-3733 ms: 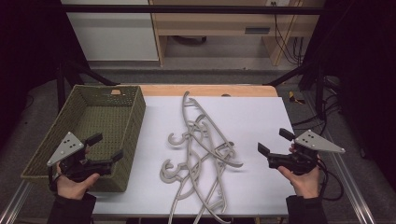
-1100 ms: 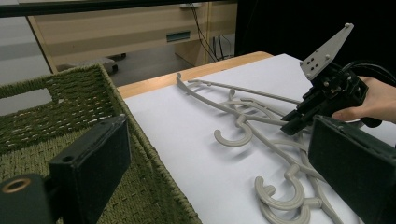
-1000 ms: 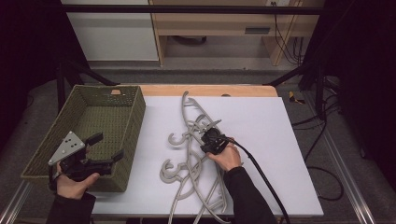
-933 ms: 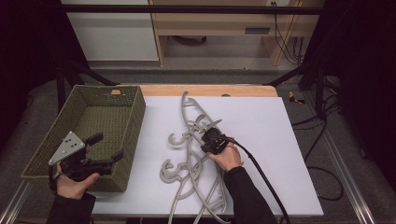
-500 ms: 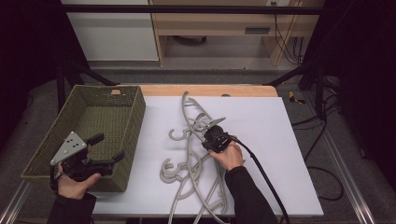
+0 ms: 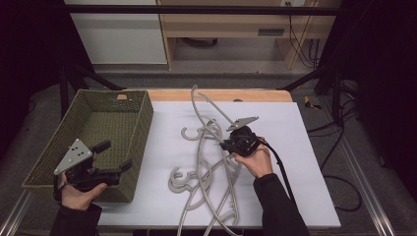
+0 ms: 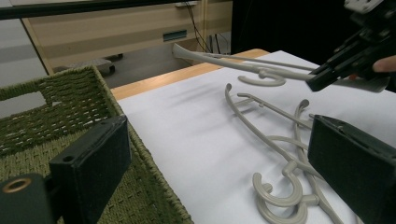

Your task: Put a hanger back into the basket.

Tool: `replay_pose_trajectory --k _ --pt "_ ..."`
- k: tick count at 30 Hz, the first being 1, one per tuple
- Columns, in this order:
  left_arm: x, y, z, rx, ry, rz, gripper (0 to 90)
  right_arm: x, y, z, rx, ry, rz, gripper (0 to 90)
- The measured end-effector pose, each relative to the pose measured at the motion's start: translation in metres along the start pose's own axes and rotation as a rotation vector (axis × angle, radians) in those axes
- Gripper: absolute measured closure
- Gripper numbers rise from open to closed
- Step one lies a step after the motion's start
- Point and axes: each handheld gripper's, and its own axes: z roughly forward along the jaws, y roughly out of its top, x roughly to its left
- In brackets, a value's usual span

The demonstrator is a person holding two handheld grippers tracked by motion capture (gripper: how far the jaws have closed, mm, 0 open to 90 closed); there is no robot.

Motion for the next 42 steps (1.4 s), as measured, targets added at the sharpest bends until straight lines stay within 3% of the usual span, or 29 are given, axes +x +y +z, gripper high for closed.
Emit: replay_pose_trajectory --k 6,11,14,18,24,32,42 --pt "-0.007 0.002 0.003 0.017 -0.026 0.031 5.9 0.004 -0.004 -0.032 -0.018 0.07 -0.058 81.8" --pt "-0.017 0.004 0.007 0.047 -0.055 0.091 5.8 0.015 -0.006 -0.052 -0.025 0.161 -0.102 81.8" --pt "-0.025 0.006 0.011 0.075 -0.079 0.137 5.8 0.026 -0.01 -0.062 -0.015 0.234 -0.159 81.8" --pt "-0.037 0.008 0.016 0.104 -0.093 0.232 5.8 0.032 -0.013 -0.067 -0.01 0.282 -0.197 81.8" --pt "-0.053 0.011 0.021 0.134 -0.145 0.326 6.8 0.042 -0.021 -0.074 0.005 0.355 -0.238 81.8" --pt "-0.07 0.015 0.034 0.2 -0.199 0.499 11.5 0.051 -0.023 -0.081 0.025 0.448 -0.278 81.8" --pt "-0.092 0.015 0.057 0.283 -0.261 0.688 26.4 0.056 -0.024 -0.083 0.041 0.478 -0.298 81.8"
